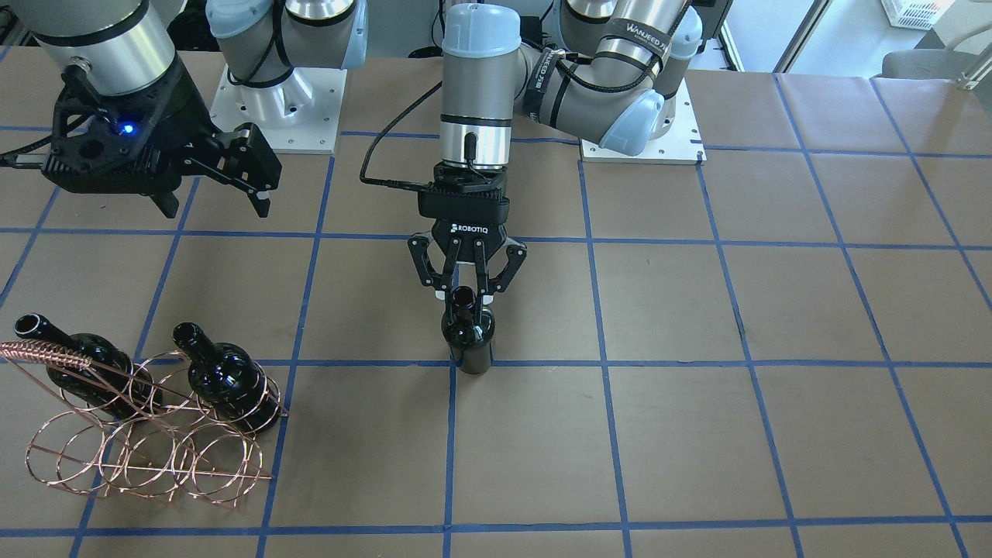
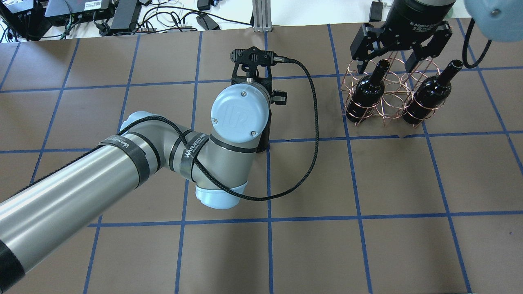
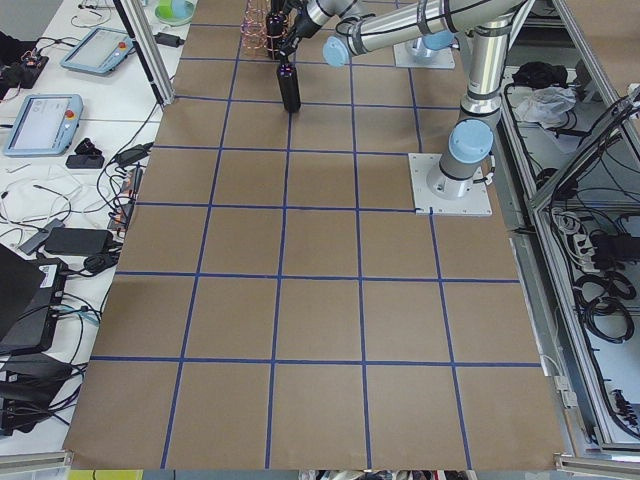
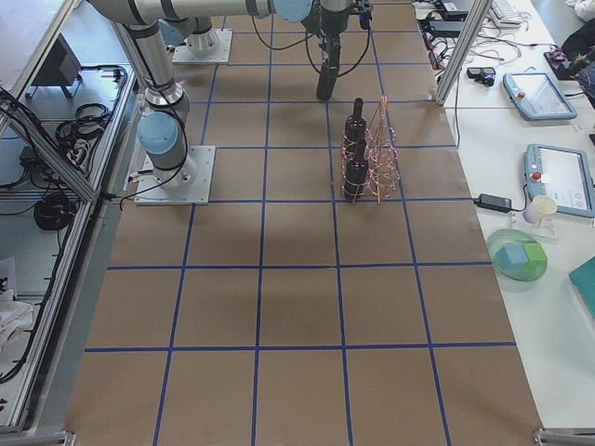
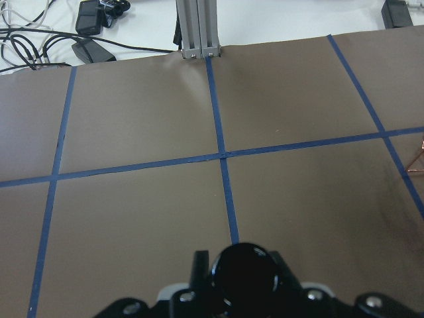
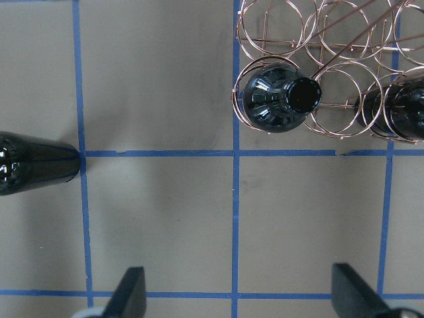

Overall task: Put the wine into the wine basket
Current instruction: 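Carry the bottle toward the wine rack and lower it upright onto the table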

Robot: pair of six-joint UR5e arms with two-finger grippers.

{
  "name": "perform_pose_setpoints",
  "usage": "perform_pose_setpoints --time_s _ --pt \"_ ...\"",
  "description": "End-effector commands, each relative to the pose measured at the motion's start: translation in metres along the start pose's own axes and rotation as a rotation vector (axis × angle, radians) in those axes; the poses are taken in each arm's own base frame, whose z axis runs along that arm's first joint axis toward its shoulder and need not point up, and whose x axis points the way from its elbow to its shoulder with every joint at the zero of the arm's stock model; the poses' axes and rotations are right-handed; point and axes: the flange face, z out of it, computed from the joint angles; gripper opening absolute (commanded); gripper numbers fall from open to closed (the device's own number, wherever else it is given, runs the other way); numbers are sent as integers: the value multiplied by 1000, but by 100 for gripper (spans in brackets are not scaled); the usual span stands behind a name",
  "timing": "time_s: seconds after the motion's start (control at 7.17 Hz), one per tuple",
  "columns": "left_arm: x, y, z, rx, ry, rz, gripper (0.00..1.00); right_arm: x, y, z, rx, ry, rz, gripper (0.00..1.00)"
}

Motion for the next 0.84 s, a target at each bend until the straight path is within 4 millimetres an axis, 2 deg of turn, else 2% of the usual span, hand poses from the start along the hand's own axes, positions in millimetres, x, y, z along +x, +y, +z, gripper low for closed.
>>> perform_pose_setpoints --time_s 0.0,0.14,0.28,0.42,0.7 --pt "2 1 -1 -1 1 3 4 0 1 0 -2 4 -2 100" --pt "1 2 -1 -1 -6 4 36 0 0 1 -2 1 -2 100" --pt "0 8 2 -11 -8 7 62 0 1 0 -1 3 -1 100" --pt "0 9 2 -13 -7 7 80 0 0 0 1 -4 11 100" --pt "0 7 1 -11 -4 5 92 0 3 -4 9 4 16 100"
